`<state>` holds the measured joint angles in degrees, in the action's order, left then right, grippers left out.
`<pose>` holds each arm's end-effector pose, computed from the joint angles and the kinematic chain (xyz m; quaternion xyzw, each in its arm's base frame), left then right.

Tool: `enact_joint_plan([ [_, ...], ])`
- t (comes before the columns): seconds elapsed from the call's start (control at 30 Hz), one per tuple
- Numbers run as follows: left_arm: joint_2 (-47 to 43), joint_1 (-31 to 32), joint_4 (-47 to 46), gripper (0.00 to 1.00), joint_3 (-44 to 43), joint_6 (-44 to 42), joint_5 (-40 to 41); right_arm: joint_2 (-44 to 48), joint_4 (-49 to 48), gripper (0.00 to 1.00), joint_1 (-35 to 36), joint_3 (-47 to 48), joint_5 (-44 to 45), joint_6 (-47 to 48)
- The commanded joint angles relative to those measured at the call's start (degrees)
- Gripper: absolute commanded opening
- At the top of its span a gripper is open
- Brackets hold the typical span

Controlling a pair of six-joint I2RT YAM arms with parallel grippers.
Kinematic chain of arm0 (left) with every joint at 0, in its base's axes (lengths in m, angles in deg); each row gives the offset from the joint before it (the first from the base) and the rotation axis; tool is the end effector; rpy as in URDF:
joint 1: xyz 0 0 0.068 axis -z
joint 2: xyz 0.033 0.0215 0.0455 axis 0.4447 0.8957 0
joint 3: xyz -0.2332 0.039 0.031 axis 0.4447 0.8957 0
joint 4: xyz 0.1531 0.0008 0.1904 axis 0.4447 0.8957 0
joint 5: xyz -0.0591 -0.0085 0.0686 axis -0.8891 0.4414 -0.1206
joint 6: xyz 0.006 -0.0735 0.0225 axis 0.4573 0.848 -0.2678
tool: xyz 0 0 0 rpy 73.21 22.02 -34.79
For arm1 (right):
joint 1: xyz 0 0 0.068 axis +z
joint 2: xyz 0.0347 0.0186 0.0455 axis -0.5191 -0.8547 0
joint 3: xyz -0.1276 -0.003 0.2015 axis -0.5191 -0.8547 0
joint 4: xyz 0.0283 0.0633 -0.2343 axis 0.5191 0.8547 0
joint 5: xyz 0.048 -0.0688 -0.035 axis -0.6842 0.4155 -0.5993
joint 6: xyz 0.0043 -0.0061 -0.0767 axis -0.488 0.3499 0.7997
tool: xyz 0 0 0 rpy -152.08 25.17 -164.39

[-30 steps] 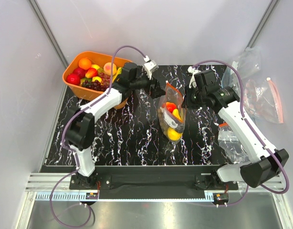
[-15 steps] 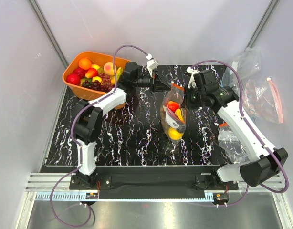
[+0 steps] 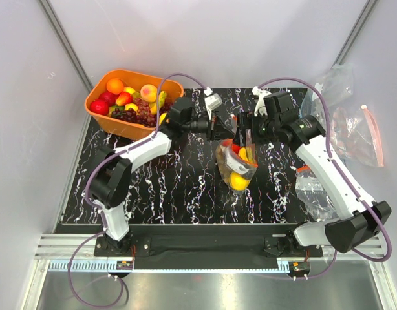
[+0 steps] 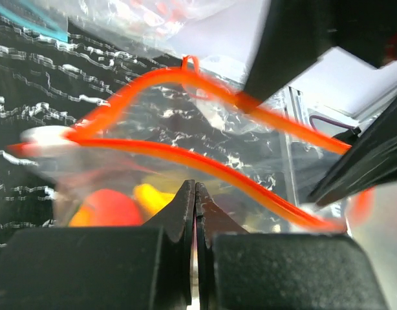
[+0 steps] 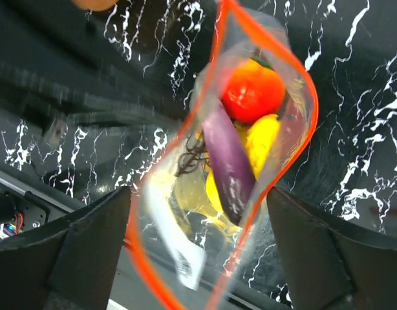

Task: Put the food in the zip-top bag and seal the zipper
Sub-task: Zip the zipper food storage bag at the center of the board.

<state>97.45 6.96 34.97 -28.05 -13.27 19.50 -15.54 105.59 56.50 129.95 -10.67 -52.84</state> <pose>0.3191 -0.2742 0.2583 0.3967 0.6164 -0.5618 0.3835 0.2554 0.1305 0.3282 -0.1374 0.9095 0.1831 0.3469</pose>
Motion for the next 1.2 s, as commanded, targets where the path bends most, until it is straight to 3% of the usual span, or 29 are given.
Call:
enact_joint_plan([
  [0.0,-5.4,1.5,4.6,0.0,0.8,-6.6,7.5,-1.3,-3.1,0.94,0.1,3.2,-1.7,0.9],
  [0.27,-6.2,1.5,8.4,0.0,0.0,-8.0,11.5,-3.9,-5.6,0.96,0.0,5.5,3.8,2.6],
  [0.5,-6.0,1.6,9.5,0.0,0.7,-9.1,13.2,-8.8,-4.5,0.89,-0.1,10.8,9.5,4.2],
  [0.77,-6.4,1.5,7.4,0.0,2.6,-8.2,13.8,-16.8,-2.4,0.98,-0.1,16.2,10.2,5.8],
  [0.93,-6.6,1.5,7.4,0.0,3.1,-8.6,13.8,-19.1,-2.2,0.91,-0.2,17.0,13.1,6.9],
  [1.03,-6.8,1.5,8.1,0.0,3.2,-9.3,14.2,-19.2,-2.8,0.73,0.0,16.7,14.9,7.6],
  [1.07,-7.1,1.5,8.2,0.0,3.2,-9.3,14.2,-19.8,-2.4,0.46,-0.1,17.2,14.6,7.5],
  [1.17,-7.7,1.6,8.2,0.0,3.7,-9.5,15.3,-19.9,-1.5,0.17,-0.1,17.8,12.2,7.2],
])
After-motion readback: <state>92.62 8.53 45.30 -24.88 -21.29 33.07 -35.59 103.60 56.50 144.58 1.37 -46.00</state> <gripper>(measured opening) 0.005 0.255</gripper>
